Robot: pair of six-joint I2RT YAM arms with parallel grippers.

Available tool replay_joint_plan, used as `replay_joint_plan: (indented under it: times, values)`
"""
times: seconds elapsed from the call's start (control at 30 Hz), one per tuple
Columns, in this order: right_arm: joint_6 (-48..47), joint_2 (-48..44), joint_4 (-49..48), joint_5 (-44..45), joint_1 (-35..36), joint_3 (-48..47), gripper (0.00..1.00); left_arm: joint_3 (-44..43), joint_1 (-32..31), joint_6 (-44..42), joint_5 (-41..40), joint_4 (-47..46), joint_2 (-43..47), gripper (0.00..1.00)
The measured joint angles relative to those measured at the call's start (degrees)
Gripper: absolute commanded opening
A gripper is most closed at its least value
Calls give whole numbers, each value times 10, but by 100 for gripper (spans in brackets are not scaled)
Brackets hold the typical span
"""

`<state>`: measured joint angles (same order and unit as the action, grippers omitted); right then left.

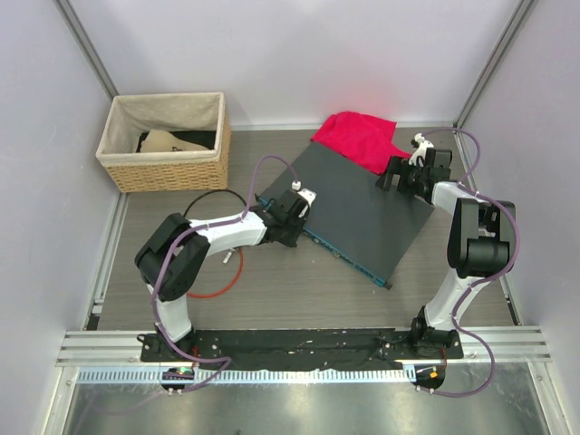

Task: Insert the plug into the switch port

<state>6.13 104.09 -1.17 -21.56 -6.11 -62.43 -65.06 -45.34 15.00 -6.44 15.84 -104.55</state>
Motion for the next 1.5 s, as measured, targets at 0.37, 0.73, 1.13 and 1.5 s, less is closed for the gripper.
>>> replay_joint_plan:
  times: [0.37,0.73,1.13,1.5]
  values:
    - [0,-1,-6,-2,0,3,98,0,1,-5,2,-14,-7,0]
    - [0,-1,-10,-7,0,4,98,-11,4,-7,0,-42,-26,2]
    - [-1,-1,-14,-11,0,6,99,4,5,-5,-9,-76,-23,41]
    - [-1,-1,-14,-11,0,7,99,61,5,-1,-26,-77,50,39]
